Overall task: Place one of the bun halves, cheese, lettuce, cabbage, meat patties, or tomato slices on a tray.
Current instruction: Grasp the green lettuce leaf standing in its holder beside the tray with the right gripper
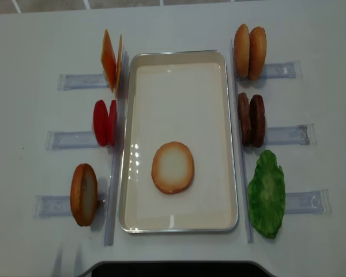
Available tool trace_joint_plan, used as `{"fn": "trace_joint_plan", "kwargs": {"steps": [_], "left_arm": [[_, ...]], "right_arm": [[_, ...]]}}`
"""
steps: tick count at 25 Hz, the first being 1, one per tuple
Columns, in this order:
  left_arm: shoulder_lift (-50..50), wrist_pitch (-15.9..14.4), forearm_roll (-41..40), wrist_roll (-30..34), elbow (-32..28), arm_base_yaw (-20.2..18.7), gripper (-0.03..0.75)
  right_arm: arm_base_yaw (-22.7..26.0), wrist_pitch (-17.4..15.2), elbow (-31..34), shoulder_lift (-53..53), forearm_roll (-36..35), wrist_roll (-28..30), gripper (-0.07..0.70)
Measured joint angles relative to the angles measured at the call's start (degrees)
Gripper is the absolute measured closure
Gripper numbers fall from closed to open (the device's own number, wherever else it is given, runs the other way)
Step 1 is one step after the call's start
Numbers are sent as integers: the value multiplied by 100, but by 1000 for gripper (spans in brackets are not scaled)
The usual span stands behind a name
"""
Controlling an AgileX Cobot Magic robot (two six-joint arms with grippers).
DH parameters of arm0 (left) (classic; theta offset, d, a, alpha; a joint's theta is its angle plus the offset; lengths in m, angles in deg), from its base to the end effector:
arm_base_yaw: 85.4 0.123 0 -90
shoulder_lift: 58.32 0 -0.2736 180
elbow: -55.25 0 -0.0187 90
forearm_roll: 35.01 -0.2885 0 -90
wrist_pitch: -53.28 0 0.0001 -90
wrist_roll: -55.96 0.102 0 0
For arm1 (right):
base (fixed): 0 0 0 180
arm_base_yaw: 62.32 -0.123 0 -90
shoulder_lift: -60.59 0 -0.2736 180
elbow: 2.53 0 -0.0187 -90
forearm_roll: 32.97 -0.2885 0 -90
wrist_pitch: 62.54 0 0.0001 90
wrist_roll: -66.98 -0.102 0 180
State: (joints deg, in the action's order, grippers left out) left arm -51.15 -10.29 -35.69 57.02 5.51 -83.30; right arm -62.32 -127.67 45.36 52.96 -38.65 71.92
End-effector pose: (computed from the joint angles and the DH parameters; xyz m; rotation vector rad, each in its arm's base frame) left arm 0.0478 0.0028 0.2785 -0.0199 2.1030 0.0475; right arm 0.0435 0.0092 0.2864 -0.1006 2.0998 0.0679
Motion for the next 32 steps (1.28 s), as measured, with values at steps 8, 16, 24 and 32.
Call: {"fn": "trace_joint_plan", "kwargs": {"steps": [8,16,24,32], "left_arm": [[0,0,0,0,0,0,370],[0,0,0,0,0,0,370],[0,0,0,0,0,0,370],[0,0,0,0,0,0,370]], "right_arm": [[0,0,0,0,0,0,231],[0,0,0,0,0,0,231],[0,0,0,0,0,0,231],[0,-77,-285,-359,5,-258,231]]}}
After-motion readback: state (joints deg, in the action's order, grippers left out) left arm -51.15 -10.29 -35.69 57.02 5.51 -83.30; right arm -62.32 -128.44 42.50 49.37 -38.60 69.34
